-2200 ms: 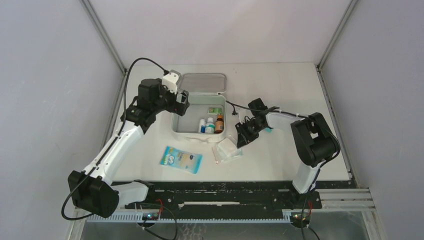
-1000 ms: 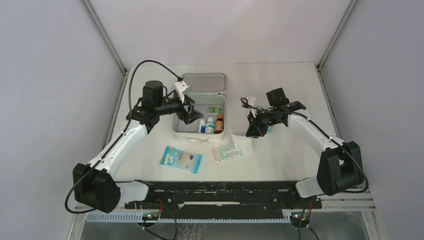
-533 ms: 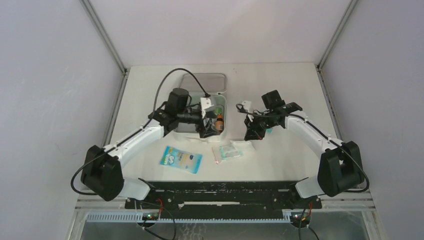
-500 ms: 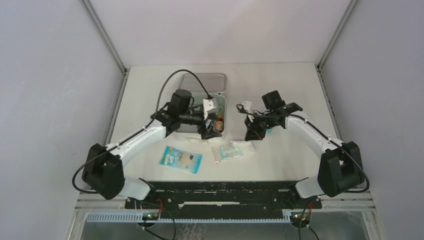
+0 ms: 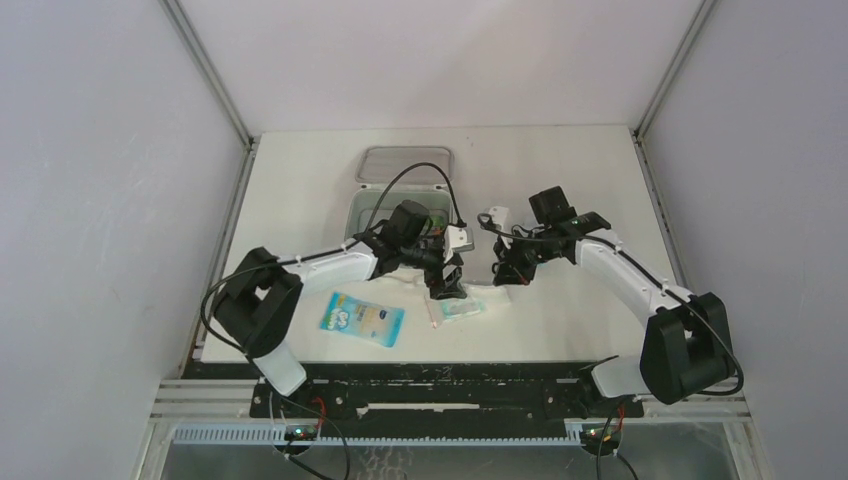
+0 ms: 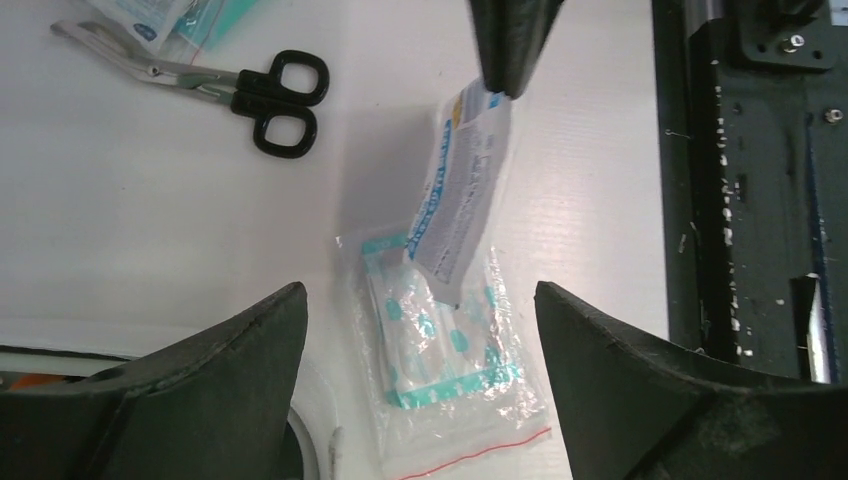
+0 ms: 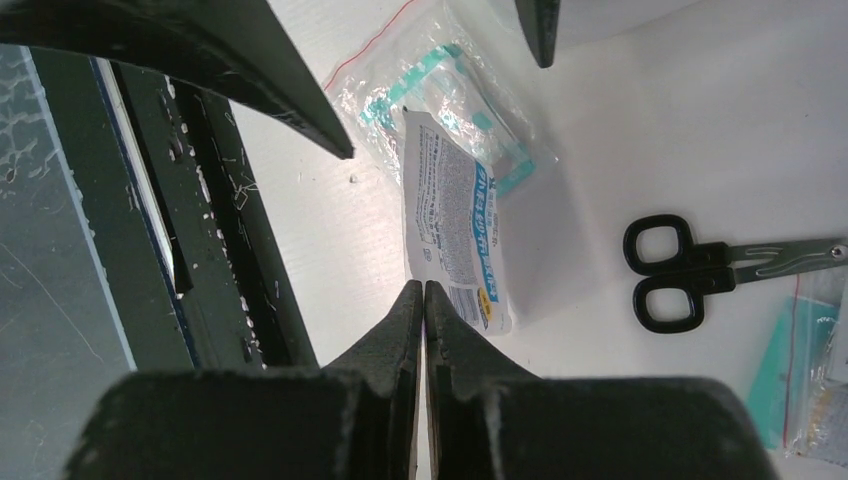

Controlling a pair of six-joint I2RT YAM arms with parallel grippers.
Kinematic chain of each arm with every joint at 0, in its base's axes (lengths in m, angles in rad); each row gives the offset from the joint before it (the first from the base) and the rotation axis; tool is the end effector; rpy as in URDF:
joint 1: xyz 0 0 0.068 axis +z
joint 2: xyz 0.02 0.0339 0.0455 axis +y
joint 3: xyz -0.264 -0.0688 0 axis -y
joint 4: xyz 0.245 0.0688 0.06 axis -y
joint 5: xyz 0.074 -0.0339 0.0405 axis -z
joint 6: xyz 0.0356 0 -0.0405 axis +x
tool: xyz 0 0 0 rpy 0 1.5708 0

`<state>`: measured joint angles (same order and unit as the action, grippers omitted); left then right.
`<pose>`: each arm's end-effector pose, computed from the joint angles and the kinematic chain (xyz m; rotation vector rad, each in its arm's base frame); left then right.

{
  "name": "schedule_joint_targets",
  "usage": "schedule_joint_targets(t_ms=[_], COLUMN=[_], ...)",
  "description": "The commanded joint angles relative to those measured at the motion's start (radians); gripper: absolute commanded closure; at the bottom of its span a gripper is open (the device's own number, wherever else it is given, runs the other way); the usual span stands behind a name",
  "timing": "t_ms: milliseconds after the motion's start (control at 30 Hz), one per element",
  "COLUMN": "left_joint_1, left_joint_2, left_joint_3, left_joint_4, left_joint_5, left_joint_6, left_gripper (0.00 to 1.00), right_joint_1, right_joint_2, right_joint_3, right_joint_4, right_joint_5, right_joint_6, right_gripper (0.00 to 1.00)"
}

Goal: Organize the medicine kit

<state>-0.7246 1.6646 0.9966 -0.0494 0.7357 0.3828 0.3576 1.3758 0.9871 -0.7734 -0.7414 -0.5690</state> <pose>0.2461 -0.2498 0.2057 1.5031 1.6893 -1.0181 0.2334 0.1129 0.2432 -1.3062 2.1610 0.9177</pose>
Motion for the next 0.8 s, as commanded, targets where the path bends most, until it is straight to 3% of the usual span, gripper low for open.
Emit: schedule_joint_targets(t_ms=[0, 400, 767], left_joint_1=[-0.010, -0.036, -0.047], left_joint_2=[0.033, 0.126, 0.133], left_joint_3=[0.024, 0.038, 0.067], left_joint_4=[0.135, 0.180, 0.094], left_joint_5=[-0.019, 0.081, 0.118], left_joint_6=[-0.044, -0.062, -0.009], left_gripper=[0.13, 0.36, 0.70], right_joint_1=[-0.015, -0.028, -0.040], right_joint_2=[-0.041, -0.040, -0.058], right_joint_3=[-0.009, -0.013, -0.011], right_joint_4=[0.034, 0.045, 0.053], right_joint_5=[-0.013, -0.016, -0.013], right_joint_6=[0.004, 0.011, 0.033], right_gripper=[1.00, 1.00, 1.00])
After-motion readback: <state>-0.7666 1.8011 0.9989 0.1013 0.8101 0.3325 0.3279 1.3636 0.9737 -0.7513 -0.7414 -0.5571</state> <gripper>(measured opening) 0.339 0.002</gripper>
